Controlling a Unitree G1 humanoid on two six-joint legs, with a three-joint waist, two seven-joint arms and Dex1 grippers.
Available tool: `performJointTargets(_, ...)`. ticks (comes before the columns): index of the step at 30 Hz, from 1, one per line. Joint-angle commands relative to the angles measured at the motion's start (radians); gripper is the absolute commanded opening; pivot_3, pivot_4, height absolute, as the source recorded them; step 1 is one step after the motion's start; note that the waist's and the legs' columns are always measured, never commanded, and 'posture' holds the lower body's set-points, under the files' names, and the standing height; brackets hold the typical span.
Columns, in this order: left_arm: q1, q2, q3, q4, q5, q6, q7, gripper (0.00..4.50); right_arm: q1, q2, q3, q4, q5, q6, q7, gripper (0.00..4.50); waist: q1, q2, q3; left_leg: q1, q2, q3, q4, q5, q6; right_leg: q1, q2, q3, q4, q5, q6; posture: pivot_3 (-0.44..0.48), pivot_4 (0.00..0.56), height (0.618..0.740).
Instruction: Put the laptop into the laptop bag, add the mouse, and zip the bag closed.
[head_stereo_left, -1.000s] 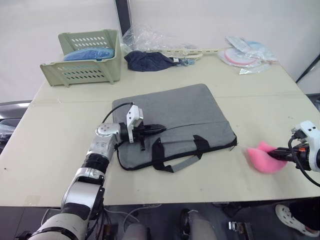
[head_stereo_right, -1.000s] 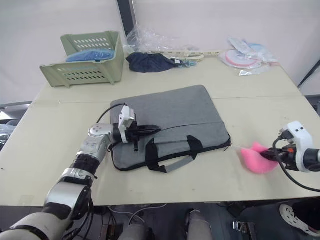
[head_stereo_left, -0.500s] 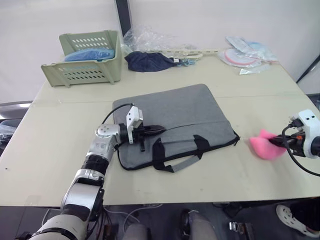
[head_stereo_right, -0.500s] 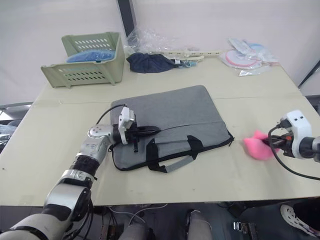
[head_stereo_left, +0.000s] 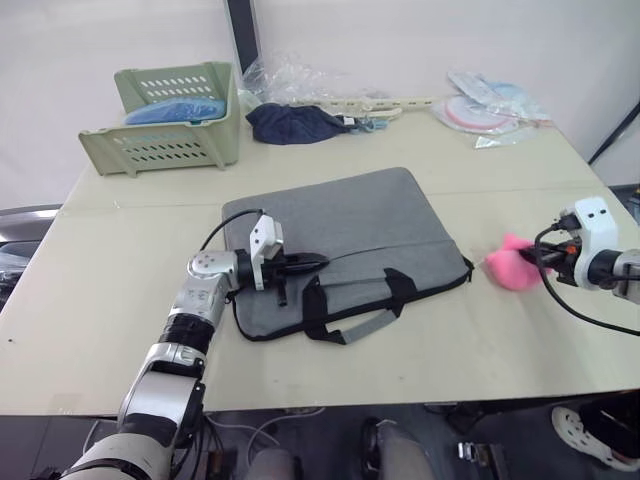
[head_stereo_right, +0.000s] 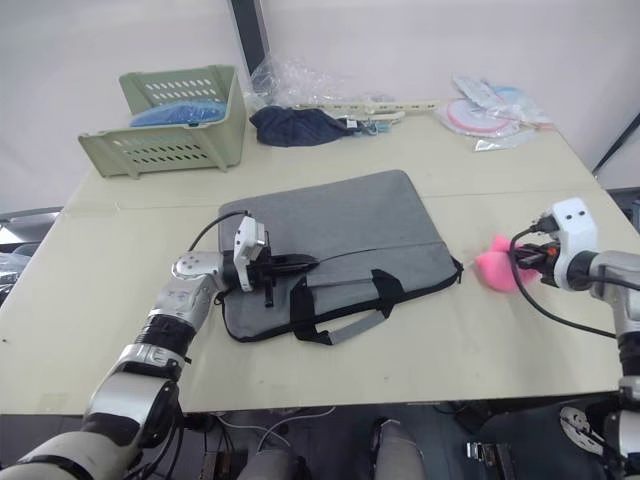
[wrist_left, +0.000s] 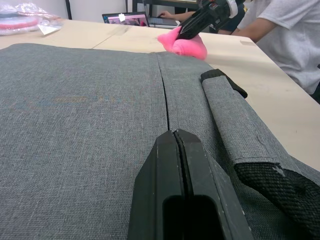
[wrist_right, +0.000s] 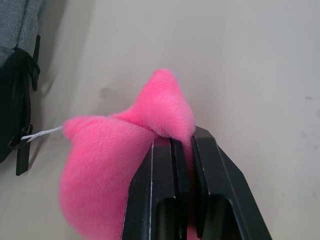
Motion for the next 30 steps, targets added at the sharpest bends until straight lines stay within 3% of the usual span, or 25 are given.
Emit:
performJointTargets(1, 0.093, 0.002, -0.051, 0.072, 0.06, 0.058, -0.002, 0.0, -0.035, 0.0, -0.019, 0.028, -0.046, -0.034, -0.049, 0.08, -0.001, 0.0, 0.0, 0.0, 0.0, 0.0, 0.0, 0.0, 0.0, 0.0, 0.0, 0.0, 0.0, 0.0, 0.0, 0.0, 0.15, 0.74)
performJointTargets(16, 0.11, 0.008, -0.052, 0.046, 0.058, 0.07, 0.008, 0.0, -0.117, 0.103, -0.003, 0.032, -0.088, -0.038, -0.057, 0.08, -0.015, 0.006, -0.003, 0.001, 0.0, 0.0, 0.0, 0.0, 0.0, 0.0, -0.001, 0.001, 0.002, 0.0, 0.0, 0.0, 0.15, 0.74)
performJointTargets(21, 0.113, 0.011, -0.052, 0.046, 0.059, 0.072, 0.009, 0.0, -0.085, 0.101, -0.014, -0.011, -0.084, -0.015, -0.049, 1.96, -0.015, 0.006, -0.003, 0.001, 0.0, 0.0, 0.0, 0.0, 0.0, 0.0, -0.001, 0.001, 0.002, 0.0, 0.0, 0.0, 0.15, 0.74)
performJointTargets(22, 0.113, 0.011, -0.052, 0.046, 0.059, 0.072, 0.009, 0.0, -0.08, 0.099, -0.017, -0.017, -0.083, -0.012, -0.048, 2.59, -0.015, 0.006, -0.003, 0.001, 0.0, 0.0, 0.0, 0.0, 0.0, 0.0, -0.001, 0.001, 0.002, 0.0, 0.0, 0.0, 0.15, 0.74)
performJointTargets(24, 0.113, 0.012, -0.053, 0.046, 0.06, 0.072, 0.008, 0.0, -0.073, 0.09, -0.035, -0.04, -0.078, 0.003, -0.051, 3.41, -0.015, 0.006, -0.004, 0.001, 0.0, 0.001, 0.0, 0.0, 0.0, 0.0, -0.001, 0.001, 0.002, 0.0, 0.0, 0.0, 0.15, 0.74)
performJointTargets(30, 0.112, 0.013, -0.055, 0.048, 0.062, 0.07, 0.007, 0.0, -0.083, 0.05, -0.095, -0.109, -0.07, 0.035, -0.064, 3.41, -0.015, 0.006, -0.003, 0.001, 0.0, 0.001, 0.0, 0.0, 0.0, 0.0, -0.001, 0.001, 0.002, 0.0, 0.0, 0.0, 0.15, 0.74)
